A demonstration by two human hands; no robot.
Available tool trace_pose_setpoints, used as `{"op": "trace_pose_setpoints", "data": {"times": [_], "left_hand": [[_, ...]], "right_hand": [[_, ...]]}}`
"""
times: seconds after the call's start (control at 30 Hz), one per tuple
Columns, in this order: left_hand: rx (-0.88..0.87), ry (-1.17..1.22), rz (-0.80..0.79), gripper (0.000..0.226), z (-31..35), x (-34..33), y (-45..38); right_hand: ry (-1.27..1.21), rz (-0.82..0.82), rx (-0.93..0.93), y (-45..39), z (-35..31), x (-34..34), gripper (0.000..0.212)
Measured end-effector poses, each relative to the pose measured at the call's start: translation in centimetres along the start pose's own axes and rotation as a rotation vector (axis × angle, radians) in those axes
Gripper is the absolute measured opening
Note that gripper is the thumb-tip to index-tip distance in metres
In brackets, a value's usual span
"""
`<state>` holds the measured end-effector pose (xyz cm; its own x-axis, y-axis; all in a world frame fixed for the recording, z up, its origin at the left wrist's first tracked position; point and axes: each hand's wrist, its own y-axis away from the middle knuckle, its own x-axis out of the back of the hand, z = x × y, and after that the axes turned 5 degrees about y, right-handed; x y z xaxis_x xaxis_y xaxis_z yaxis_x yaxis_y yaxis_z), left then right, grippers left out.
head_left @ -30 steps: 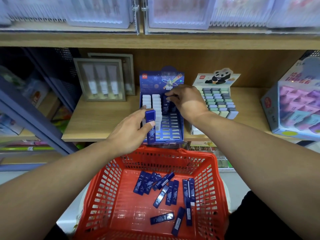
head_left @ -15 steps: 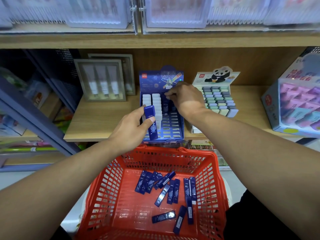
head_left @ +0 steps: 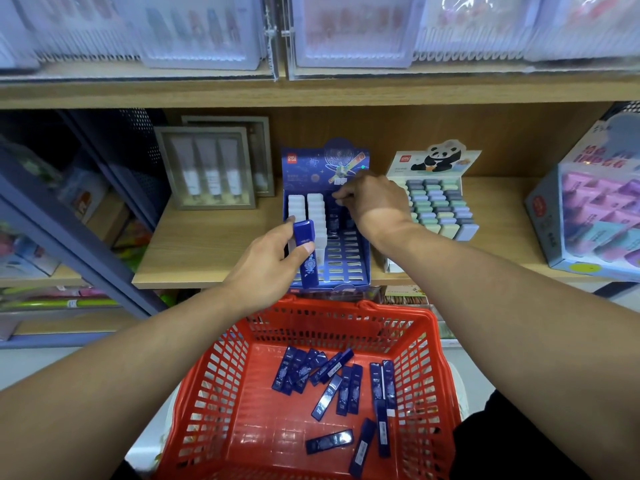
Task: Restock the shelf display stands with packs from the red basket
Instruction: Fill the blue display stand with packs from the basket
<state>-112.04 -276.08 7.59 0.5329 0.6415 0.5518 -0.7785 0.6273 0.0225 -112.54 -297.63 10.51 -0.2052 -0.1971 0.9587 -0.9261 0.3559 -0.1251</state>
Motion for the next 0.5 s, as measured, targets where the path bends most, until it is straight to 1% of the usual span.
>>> {"op": "trace_pose_setpoints", "data": {"times": [0.13,0.23,0.4,0.5], "left_hand": [[-0.013,0.023,-0.004,0.053,0.2,0.0,0.1],[-0.015,0.025,-0.010,0.053,0.1,0.0,0.0],[-0.007,0.028,-0.030,0.043,0.4,0.2,0.1],[-0.029,-0.016,-0.019,0.028,0.5,0.2,0.0]], "right_hand": [[0.024,-0.029,-0.006,-0.1,0.0,-0.2,0.025],[0.065,-0.045,0.020,-0.1,-0.1,-0.7,0.025],[0.054,-0.035,0.027,-0.3,0.1,-1.0,0.026],[0.024,-0.034,0.074,0.0,0.8,-1.0,0.023]]}}
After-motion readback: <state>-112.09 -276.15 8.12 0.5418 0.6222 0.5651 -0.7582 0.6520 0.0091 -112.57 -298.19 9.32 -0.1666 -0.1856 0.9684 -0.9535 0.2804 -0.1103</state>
